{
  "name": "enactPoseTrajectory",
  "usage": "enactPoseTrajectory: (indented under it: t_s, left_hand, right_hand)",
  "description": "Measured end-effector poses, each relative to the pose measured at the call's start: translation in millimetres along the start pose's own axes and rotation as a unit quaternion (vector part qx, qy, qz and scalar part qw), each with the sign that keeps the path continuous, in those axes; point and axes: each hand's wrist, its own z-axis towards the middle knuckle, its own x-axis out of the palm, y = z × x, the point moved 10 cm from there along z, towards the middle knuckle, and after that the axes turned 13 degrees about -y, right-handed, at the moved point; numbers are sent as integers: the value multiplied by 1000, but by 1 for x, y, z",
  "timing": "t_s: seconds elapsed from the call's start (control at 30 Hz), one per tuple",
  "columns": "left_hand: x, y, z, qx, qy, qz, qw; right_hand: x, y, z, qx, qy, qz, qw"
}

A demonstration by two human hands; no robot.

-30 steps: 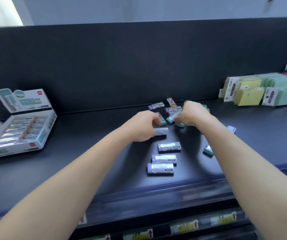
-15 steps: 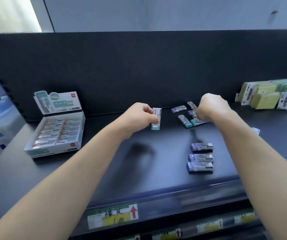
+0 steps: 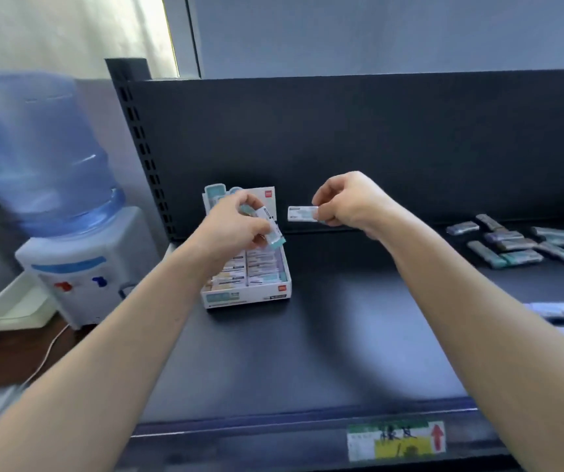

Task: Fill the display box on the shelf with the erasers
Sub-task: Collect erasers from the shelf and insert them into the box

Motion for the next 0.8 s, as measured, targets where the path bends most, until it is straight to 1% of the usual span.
enactPoseTrajectory:
  t_s: [0.1, 0.23, 0.37, 0.5, 0.6, 0.7, 0.8]
  left_hand:
    - [-35, 16, 11, -14, -50, -17, 998]
    - [-57, 31, 20, -21, -80, -21, 996]
    - [-64, 41, 23, -32, -93, -12, 995]
    - [-66, 44, 22, -36, -105, -9, 994]
    - [-64, 43, 21, -34, -101, -4, 994]
    - [-59, 43, 22, -38, -97, 3, 995]
    - [-52, 44, 22, -47, -89, 7, 995]
  right_hand:
    - [34, 10, 4, 0, 8, 3, 1000]
    - [63, 15, 5, 0, 14, -12, 1000]
    - [78, 17, 12, -6, 15, -35, 999]
    - [91, 17, 20, -18, 33, -58, 998]
    - [94, 21, 24, -44, 41, -73, 996]
    - [94, 25, 25, -79, 32, -99, 991]
    - [98, 24, 28, -95, 29, -119, 988]
